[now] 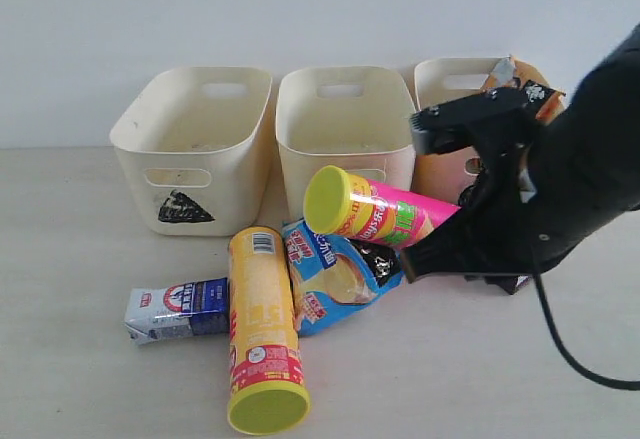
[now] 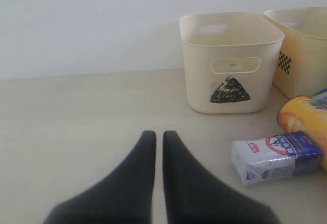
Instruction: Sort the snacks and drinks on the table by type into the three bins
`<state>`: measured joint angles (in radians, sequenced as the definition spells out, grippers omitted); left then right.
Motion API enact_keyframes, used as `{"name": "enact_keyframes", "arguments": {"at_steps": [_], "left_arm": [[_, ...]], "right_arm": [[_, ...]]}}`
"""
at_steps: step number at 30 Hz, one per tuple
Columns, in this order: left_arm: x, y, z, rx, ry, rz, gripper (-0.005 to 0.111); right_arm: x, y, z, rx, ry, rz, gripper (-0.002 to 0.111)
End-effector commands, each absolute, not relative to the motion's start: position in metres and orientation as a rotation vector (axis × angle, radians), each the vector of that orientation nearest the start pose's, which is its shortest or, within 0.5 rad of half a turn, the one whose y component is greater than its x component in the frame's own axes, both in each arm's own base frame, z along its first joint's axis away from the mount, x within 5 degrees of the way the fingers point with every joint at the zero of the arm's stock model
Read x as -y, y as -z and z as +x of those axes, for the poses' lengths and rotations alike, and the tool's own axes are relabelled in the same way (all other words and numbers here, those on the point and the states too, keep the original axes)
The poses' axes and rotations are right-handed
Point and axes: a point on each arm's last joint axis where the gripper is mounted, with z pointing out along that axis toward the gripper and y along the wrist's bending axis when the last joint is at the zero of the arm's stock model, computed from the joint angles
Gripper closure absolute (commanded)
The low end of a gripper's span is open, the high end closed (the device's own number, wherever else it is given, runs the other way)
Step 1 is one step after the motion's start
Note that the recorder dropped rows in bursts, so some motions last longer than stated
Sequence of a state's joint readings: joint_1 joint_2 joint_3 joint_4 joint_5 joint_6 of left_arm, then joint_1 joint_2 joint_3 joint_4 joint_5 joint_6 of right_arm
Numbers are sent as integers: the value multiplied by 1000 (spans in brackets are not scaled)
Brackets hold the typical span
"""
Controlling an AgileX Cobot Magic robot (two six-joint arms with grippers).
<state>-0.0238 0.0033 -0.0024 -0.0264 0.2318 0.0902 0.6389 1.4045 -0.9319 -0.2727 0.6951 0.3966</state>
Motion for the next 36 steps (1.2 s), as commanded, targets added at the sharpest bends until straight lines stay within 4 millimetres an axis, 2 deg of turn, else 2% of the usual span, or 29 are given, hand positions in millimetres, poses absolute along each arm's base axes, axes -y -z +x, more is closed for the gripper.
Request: {"name": "enact_keyframes", "arguments": {"at_steps": [1,8,11,13,15,20,24,30,36], "left_arm": [[2,-193,56,-1707,-30,80,102],[2,-193,56,-1707,-30,80,102],[2,-193,56,-1707,-30,80,102],[2,-193,56,-1707,-30,80,102],[2,-193,56,-1707,-30,80,102],[2,-193,56,-1707,-30,80,102],[2,-193,56,-1707,-30,80,102],[2,-193,56,-1707,-30,80,102],[2,-193,56,-1707,-30,80,102]], "right_arm": [[-117,-273,216,-2397,-15,-406,108],[-45,-264,189,-2318,10,-115,108],[-23,-253,182,-2276,26,-11,108],[-15,-247,176,-2237,17,25,108],[-12,-247,171,-2165,-15,38,108],[-19,-248,152,-1943,-190,38,108],[-16,-248,135,-1899,-188,49,108],[-12,-254,102,-1729,-240,84,108],[-8,-246,75,-1596,-262,88,108]]}}
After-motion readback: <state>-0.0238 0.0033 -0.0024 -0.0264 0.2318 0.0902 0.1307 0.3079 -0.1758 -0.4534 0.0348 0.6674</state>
